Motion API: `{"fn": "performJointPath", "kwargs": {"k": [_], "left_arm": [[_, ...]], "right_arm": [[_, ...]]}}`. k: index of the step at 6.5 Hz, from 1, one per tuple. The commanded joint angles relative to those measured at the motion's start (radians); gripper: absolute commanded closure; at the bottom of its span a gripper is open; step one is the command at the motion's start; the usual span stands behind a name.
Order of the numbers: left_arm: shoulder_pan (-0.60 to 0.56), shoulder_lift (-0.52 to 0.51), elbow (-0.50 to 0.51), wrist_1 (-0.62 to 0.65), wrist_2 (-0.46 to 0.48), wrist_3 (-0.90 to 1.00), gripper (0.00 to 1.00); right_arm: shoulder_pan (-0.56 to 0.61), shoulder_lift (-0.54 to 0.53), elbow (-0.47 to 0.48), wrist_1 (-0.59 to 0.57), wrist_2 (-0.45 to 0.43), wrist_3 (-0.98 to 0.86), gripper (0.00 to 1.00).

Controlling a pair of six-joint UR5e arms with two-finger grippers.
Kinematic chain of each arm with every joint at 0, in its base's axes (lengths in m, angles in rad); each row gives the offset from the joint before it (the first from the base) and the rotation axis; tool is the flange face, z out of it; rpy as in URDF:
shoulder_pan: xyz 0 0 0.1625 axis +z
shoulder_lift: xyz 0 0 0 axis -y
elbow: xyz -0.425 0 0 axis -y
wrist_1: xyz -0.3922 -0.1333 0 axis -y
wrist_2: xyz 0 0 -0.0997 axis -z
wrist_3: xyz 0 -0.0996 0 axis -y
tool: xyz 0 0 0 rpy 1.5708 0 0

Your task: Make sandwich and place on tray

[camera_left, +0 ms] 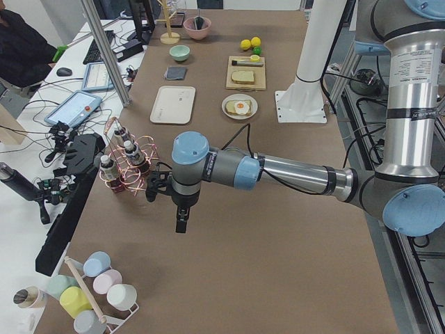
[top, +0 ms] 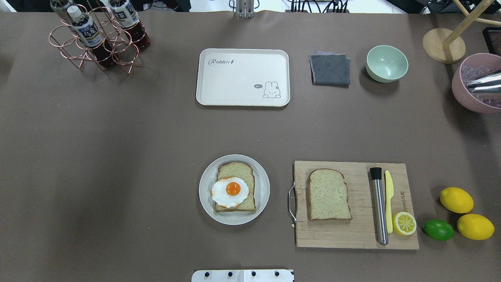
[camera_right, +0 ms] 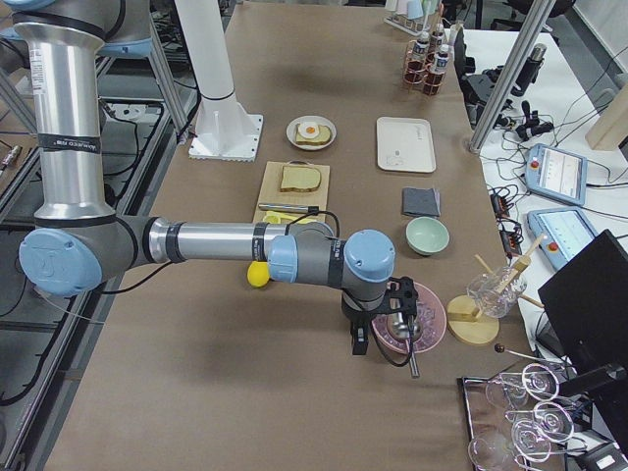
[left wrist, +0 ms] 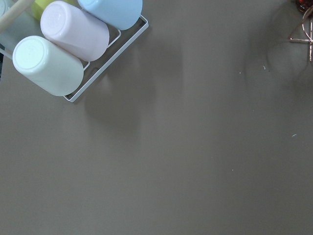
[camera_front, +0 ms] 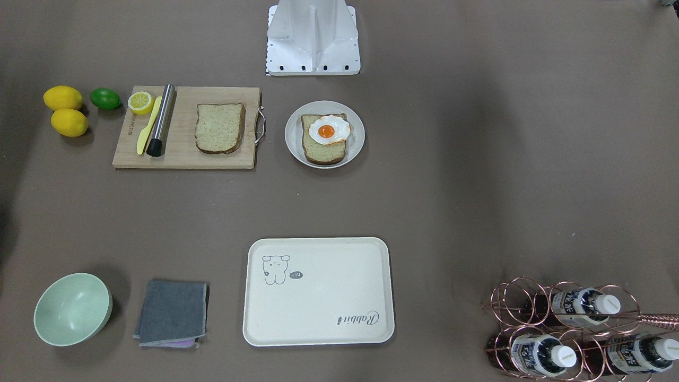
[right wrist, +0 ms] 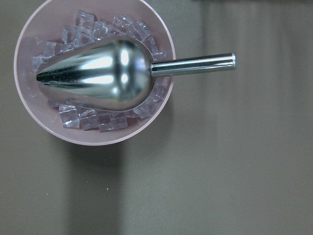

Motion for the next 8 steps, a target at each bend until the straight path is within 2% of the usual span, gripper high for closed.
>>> {"fn": "performJointPath", "kwargs": {"k": [1, 8], "left_arm": [[0.0, -0.001, -0.001, -0.001, 0.0, 0.0, 0.02], [0.0, -0.007, -0.005, 0.0, -0.001, 0.0, 0.02]], "right_arm": [[-0.004, 0.0, -0.001, 0.0, 0.0, -0.002, 0.0], [-0.005, 0.012, 0.007, 0.0, 0.002, -0.002, 0.0]]}}
